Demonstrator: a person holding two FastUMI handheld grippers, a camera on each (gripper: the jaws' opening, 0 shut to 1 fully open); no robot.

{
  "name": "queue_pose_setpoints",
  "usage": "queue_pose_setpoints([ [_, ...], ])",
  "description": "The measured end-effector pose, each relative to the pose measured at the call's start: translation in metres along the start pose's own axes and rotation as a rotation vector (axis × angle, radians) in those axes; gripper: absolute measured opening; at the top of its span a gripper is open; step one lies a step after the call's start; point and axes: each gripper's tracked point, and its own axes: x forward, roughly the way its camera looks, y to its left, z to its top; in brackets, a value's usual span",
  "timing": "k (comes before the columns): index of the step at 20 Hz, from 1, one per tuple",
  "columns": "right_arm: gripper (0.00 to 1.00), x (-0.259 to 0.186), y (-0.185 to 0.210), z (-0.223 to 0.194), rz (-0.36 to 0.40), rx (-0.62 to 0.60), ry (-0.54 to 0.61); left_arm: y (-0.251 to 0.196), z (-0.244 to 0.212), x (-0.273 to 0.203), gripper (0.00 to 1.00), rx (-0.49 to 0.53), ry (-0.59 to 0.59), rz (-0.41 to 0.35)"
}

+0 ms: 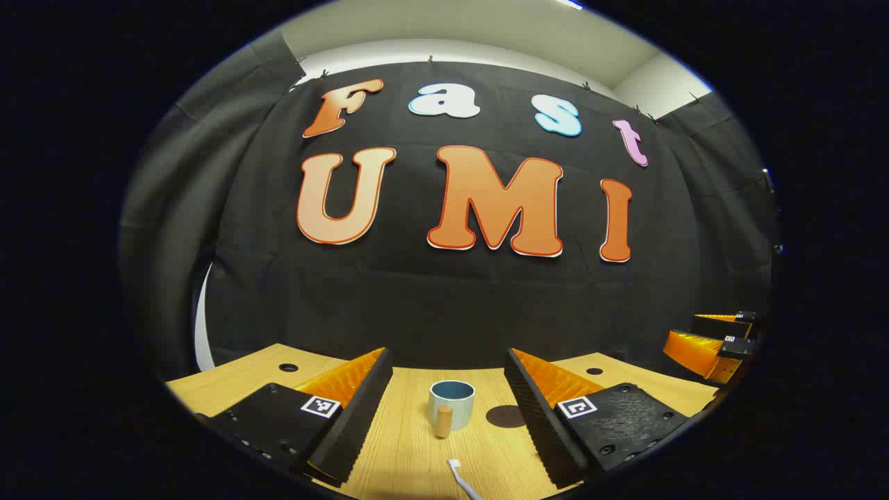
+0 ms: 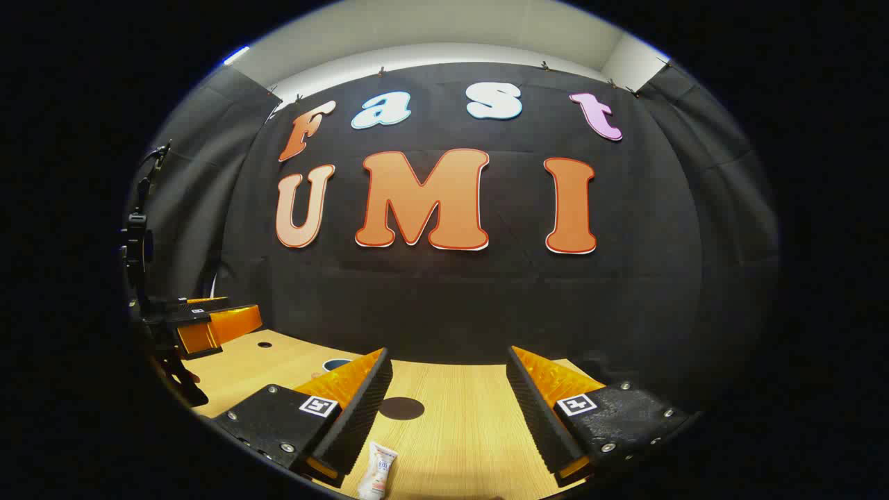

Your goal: Put the toothbrush and toothpaste on the desktop into the cup, then pick up the cup and place it on the coaster on the desktop.

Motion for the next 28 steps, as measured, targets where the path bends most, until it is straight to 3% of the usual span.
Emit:
queue_pose_setpoints([
  [18,0.99,0.003,0.008,-0.006,0.014,-0.005,0.003,0.000,-0.014,-0.001,0.98,0.021,0.024,0.018],
  [28,0.99,0.000,0.024,-0.059,0.063,0.065,0.187,-0.002,-0.077,-0.009,0.98,0.063,0.236,0.031],
])
